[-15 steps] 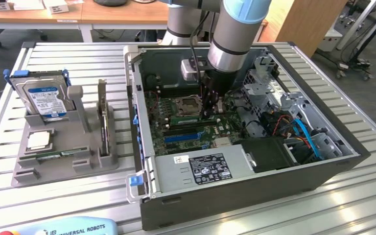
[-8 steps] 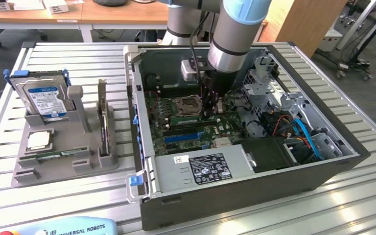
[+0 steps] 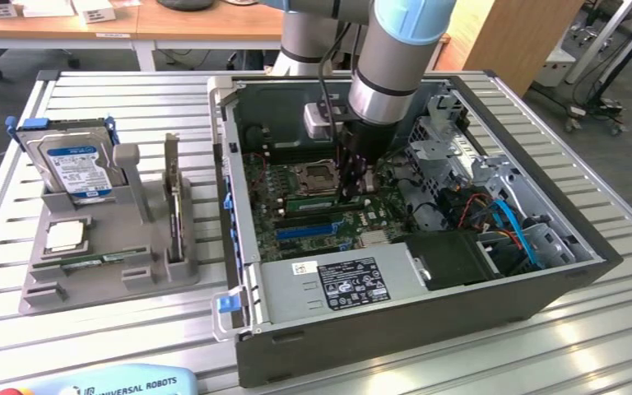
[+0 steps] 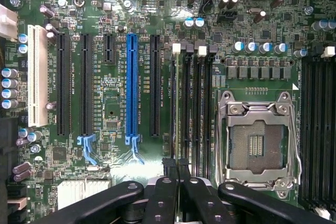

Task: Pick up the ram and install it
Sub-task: 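Insert the ram into the slot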

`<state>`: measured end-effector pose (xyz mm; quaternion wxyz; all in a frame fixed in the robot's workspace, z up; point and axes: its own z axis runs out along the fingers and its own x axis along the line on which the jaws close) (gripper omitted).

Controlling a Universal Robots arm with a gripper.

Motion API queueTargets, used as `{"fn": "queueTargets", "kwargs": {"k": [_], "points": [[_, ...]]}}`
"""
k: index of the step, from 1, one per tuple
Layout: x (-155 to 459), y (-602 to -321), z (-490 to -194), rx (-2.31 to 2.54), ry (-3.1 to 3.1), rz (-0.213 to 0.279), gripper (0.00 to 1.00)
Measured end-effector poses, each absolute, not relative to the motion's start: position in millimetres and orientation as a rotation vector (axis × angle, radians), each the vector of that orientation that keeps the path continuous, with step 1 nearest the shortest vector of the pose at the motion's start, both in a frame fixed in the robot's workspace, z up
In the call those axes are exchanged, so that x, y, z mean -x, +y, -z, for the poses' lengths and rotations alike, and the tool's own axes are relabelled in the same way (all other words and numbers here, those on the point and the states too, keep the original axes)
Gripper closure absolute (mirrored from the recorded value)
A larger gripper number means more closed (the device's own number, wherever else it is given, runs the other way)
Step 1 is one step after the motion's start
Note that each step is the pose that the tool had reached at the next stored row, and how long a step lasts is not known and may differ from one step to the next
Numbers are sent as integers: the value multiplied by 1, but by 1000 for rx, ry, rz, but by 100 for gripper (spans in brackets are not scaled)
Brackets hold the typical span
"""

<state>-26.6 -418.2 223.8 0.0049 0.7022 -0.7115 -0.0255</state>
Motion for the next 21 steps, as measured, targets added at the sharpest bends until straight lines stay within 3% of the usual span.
{"fn": "queueTargets", "kwargs": {"k": [8, 9, 21], "points": [[27, -418, -224, -2199, -2228, 80, 87], [27, -418, -224, -2199, -2228, 80, 81], [26, -418, -232, -2203, -2232, 89, 81]]}}
